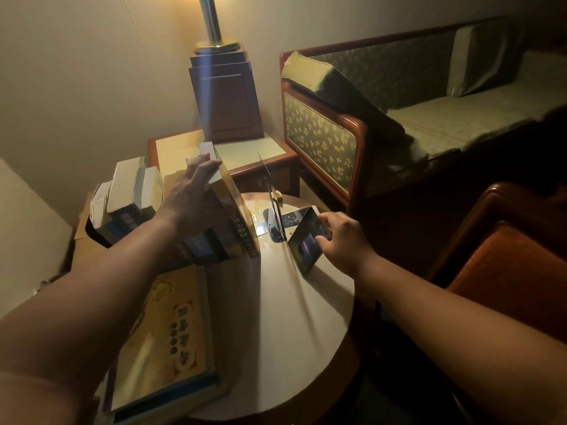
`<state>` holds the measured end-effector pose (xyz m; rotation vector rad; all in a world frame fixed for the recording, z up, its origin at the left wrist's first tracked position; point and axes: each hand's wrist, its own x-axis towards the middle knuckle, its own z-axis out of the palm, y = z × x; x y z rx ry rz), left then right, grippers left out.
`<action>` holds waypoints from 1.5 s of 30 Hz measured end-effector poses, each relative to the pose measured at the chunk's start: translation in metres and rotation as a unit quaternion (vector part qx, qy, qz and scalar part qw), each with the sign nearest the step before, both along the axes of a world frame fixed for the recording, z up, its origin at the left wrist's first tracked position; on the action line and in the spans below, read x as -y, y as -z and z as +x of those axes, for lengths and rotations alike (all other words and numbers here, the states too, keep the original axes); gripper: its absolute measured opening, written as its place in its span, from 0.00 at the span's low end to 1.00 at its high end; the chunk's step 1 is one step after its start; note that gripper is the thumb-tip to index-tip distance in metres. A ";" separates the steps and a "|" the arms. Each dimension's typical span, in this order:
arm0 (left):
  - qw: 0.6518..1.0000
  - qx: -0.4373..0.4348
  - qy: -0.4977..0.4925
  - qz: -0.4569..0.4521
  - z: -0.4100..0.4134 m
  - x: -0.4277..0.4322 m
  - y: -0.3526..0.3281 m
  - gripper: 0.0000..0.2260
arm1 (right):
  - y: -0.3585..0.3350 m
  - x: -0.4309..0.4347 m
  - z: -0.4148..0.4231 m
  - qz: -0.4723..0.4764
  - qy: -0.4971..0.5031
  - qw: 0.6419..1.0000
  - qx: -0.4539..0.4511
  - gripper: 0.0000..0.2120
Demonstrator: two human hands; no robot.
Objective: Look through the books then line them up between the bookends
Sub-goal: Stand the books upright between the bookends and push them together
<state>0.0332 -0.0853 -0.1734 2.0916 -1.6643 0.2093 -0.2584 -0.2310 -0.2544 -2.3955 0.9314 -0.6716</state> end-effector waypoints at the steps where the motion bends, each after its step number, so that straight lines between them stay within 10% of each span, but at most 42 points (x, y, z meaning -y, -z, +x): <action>1: 1.000 -0.001 0.000 0.000 0.000 0.000 0.000 0.46 | 0.003 -0.001 0.000 0.014 -0.005 1.000 0.001 0.24; 25: 1.000 -0.003 0.015 -0.020 -0.002 -0.001 -0.003 0.41 | 0.005 -0.030 0.085 -0.107 -0.146 0.983 0.004 0.28; 45: 1.000 0.012 -0.002 -0.025 0.004 0.002 0.006 0.43 | 0.027 -0.033 0.139 0.150 -0.133 0.980 0.010 0.22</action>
